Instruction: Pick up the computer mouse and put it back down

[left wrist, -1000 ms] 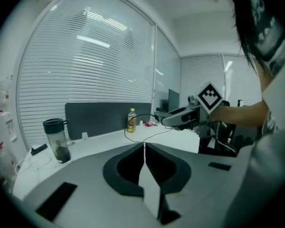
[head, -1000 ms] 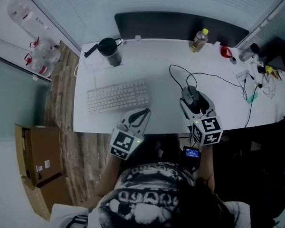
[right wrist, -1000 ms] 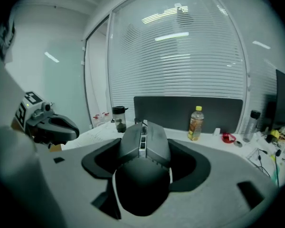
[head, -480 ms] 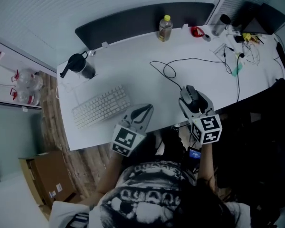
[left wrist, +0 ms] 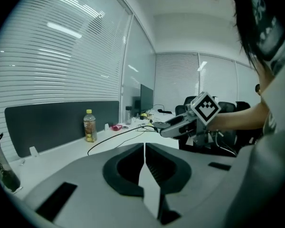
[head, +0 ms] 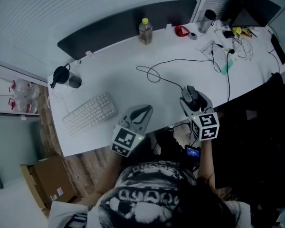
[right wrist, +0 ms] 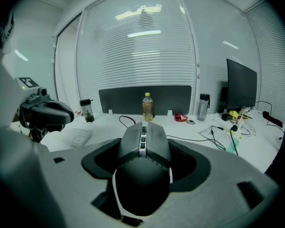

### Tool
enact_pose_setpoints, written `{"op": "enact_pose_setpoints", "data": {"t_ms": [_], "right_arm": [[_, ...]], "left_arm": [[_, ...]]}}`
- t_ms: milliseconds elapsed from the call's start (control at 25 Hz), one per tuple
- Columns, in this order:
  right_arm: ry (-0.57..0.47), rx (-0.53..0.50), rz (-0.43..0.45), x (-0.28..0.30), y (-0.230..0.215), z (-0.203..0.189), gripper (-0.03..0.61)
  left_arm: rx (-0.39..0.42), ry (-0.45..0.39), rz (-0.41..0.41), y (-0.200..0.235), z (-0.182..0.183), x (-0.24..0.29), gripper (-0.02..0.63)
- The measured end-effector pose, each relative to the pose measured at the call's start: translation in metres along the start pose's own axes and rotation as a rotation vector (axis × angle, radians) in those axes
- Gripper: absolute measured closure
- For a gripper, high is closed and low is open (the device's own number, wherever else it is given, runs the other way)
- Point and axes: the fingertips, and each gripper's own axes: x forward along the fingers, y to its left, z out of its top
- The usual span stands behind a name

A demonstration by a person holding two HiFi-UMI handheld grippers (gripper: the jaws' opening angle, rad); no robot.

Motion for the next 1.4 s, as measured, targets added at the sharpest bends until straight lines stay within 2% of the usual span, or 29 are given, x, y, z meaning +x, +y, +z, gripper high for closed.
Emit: {"op": "enact_pose_setpoints", "data": {"t_ms": [240, 480, 680, 1120, 1400], "right_arm": [[0.074, -0.005, 0.012, 0.013, -0.054, -0.033, 0.281], [0.125, 0.065, 0.057, 0.038, -0.101, -0.072, 0.281], [0.196, 0.036, 0.080, 0.064, -0.129, -0.104, 0.279], [0.285, -0.033, 0.087, 0.094, -0.152, -0.146, 0.278], [0.270, -0.048, 0.079, 0.096, -0.152, -0.152, 0.272]], "left_arm": [[-0.016, 0.005, 0.038, -0.015, 0.012, 0.040, 0.604], [-0.020, 0.015, 0.076, -0.031, 0.022, 0.077, 0.604], [-0.035, 0.050, 0.129, -0.035, 0.020, 0.095, 0.604], [-0.038, 0.104, 0.174, -0.045, 0.018, 0.112, 0.604], [-0.045, 0.131, 0.185, -0.046, 0.014, 0.113, 0.604]]}}
